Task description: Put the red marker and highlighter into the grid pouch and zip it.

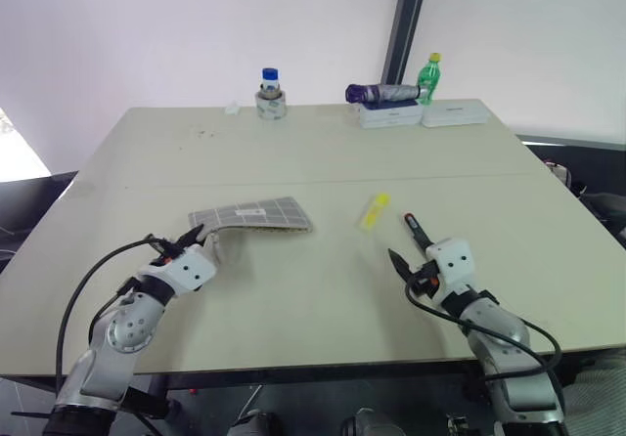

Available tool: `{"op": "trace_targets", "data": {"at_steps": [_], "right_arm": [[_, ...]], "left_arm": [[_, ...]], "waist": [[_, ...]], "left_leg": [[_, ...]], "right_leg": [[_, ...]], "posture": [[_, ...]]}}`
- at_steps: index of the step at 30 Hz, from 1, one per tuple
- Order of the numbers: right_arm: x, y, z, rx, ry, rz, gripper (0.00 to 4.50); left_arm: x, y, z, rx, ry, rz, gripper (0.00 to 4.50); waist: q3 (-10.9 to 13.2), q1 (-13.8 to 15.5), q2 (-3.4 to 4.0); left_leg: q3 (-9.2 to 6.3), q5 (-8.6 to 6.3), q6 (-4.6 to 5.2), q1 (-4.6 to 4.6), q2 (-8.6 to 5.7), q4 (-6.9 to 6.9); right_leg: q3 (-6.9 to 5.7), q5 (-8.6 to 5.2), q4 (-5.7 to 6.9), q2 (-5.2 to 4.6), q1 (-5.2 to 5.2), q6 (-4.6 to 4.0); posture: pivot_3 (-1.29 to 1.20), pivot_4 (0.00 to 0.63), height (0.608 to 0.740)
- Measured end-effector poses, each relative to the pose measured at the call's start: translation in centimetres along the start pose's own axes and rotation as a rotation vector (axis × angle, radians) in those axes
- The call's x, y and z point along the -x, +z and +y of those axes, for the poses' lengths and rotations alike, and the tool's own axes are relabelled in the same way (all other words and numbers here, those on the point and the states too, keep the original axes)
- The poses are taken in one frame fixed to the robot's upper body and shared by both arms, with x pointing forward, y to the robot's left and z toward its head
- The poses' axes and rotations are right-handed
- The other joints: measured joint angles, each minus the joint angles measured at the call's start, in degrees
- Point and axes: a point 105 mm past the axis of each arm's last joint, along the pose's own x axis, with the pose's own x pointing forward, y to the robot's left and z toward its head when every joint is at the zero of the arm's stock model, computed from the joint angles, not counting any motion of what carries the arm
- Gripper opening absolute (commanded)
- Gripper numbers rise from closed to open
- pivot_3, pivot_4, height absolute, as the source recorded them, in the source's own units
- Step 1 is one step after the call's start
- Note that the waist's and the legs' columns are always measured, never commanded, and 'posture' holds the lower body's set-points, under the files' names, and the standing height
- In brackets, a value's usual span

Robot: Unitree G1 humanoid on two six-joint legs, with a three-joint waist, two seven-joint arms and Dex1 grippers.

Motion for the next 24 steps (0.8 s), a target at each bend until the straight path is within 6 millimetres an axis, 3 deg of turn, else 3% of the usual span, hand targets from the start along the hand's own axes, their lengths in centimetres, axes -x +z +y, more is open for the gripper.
{"op": "trace_targets", "data": {"at_steps": [7,15,19,24], "right_arm": [[-3.1,0.5,0.4,0.021,-0.068,0.051,2.97],[-8.2,0.4,0.6,-0.147,-0.135,0.152,2.97],[-9.7,1.2,0.5,-0.191,-0.135,0.156,2.97],[-11.2,0.3,0.1,-0.220,-0.173,0.232,2.97]], "left_arm": [[-0.5,0.4,0.0,0.001,-0.001,-0.019,0.00],[-0.4,0.4,-0.3,0.012,-0.002,-0.012,0.00],[-0.3,0.3,-0.4,0.014,-0.003,-0.007,0.00],[-0.3,0.2,-0.4,0.013,-0.003,-0.003,0.00]], "waist": [[0.00,-0.21,0.00],[0.00,-0.28,0.00],[0.00,-0.30,0.01],[0.00,-0.38,0.01]], "left_leg": [[0.01,0.01,0.00,-0.01,0.00,0.00],[0.08,0.12,-0.16,-0.05,-0.03,-0.01],[0.08,0.12,-0.18,-0.05,-0.03,-0.02],[0.10,0.17,-0.26,-0.05,-0.03,-0.03]], "right_leg": [[0.00,0.00,0.00,0.02,-0.02,-0.01],[0.00,0.00,0.01,0.06,-0.04,0.00],[-0.01,0.00,0.01,0.06,-0.04,0.01],[-0.01,0.00,0.01,0.06,-0.04,0.01]], "posture": [[0.00,0.150,0.740],[0.00,0.150,0.740],[0.00,0.150,0.740],[0.00,0.150,0.740]]}}
